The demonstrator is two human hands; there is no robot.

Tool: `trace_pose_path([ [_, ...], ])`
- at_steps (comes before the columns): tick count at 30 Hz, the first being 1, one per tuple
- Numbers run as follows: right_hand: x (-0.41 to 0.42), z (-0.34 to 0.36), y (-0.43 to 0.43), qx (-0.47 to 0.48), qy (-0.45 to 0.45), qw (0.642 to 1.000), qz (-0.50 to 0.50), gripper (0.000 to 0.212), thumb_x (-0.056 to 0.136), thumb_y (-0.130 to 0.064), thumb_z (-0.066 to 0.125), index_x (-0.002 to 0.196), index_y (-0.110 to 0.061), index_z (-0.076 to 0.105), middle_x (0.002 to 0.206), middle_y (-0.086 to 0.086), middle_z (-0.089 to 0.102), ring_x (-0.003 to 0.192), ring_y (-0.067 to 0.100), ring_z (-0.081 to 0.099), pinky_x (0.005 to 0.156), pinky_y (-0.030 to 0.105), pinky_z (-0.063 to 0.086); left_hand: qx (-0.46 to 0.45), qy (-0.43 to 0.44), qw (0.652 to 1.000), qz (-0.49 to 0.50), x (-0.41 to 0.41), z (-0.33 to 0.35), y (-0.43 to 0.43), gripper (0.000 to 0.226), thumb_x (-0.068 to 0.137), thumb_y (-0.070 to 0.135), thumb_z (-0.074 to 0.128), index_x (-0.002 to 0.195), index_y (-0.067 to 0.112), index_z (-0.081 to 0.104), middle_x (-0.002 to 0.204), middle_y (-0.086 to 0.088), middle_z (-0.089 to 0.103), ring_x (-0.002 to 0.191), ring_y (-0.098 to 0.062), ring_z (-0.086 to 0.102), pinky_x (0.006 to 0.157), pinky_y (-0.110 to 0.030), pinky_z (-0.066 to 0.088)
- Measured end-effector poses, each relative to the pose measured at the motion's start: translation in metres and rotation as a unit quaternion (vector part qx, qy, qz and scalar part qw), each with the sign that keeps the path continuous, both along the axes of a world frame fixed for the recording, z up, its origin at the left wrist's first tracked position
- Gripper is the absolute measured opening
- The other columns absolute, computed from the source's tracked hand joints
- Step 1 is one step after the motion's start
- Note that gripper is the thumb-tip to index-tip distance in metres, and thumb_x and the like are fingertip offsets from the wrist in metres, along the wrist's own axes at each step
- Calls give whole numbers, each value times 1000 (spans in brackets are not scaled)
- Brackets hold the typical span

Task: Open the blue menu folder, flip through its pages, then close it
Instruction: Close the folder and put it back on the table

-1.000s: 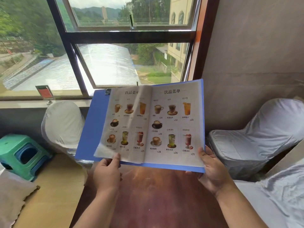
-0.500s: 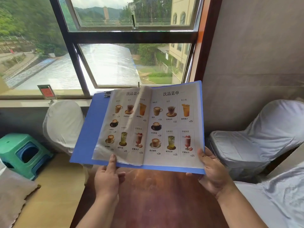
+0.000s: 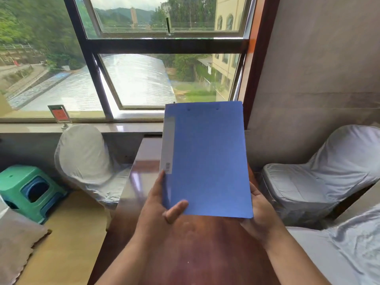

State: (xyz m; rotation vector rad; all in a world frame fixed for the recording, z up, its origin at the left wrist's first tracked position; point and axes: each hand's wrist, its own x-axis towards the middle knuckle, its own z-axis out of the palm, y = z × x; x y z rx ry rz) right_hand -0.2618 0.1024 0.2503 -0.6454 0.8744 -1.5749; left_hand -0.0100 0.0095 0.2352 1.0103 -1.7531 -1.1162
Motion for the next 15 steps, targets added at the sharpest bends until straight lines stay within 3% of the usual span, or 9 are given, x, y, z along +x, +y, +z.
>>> trace_pose_path([
  [1, 0, 2, 1, -2, 11, 1000, 6, 62, 53, -41, 105, 110, -27, 84, 110, 11, 84, 89, 33, 82, 70, 47, 67, 51, 57, 997, 21, -2, 1, -1, 86, 70, 63, 84, 144, 64, 40, 142, 26, 64, 132, -8, 62, 110, -43, 51],
  [3, -2, 4, 1, 5, 24, 1000, 8, 62, 67, -51, 97, 122, -28, 79, 120, 11, 82, 100, 34, 80, 76, 49, 66, 103, 116, 987, 49, -5, 1, -4, 57, 79, 45, 83, 129, 50, 58, 122, 14, 78, 111, -18, 76, 93, -51, 62],
  [5, -5, 2, 2, 25, 30, 999, 16, 61, 94, -64, 67, 143, -28, 66, 141, 12, 72, 125, 35, 70, 96, 56, 62, 112, 127, 982, 80, -5, 1, -4, 40, 83, 36, 79, 120, 34, 64, 112, 8, 81, 103, -22, 79, 85, -48, 65],
  [7, -9, 1, 2, 40, 44, 998, 26, 60, 106, -62, 45, 149, -23, 60, 151, 15, 64, 138, 36, 62, 110, 59, 52, 111, 135, 979, 102, -6, 0, -3, 31, 89, 29, 79, 116, 31, 63, 107, 11, 81, 97, -19, 80, 79, -41, 65],
  [9, -10, 3, 0, 42, 59, 997, 9, 41, 110, -40, 53, 142, -17, 67, 148, 19, 66, 133, 37, 65, 104, 52, 59, 100, 124, 981, 111, -7, -2, -3, 27, 94, 22, 78, 114, 31, 62, 104, 15, 80, 93, -15, 80, 71, -32, 64],
  [11, -10, 2, -1, 44, 52, 998, -16, 36, 103, -27, 59, 134, -13, 73, 142, 21, 70, 127, 37, 70, 93, 43, 64, 95, 120, 982, 114, -8, 0, -2, 29, 92, 27, 80, 113, 32, 61, 103, 16, 80, 90, -13, 79, 68, -28, 64],
  [15, -9, 2, -2, 38, 44, 998, -23, 37, 101, -26, 60, 133, -13, 73, 138, 18, 73, 126, 37, 71, 91, 42, 64, 101, 116, 981, 114, -9, 1, -4, 39, 81, 41, 76, 116, 31, 62, 106, 2, 81, 94, -20, 79, 75, -43, 64],
])
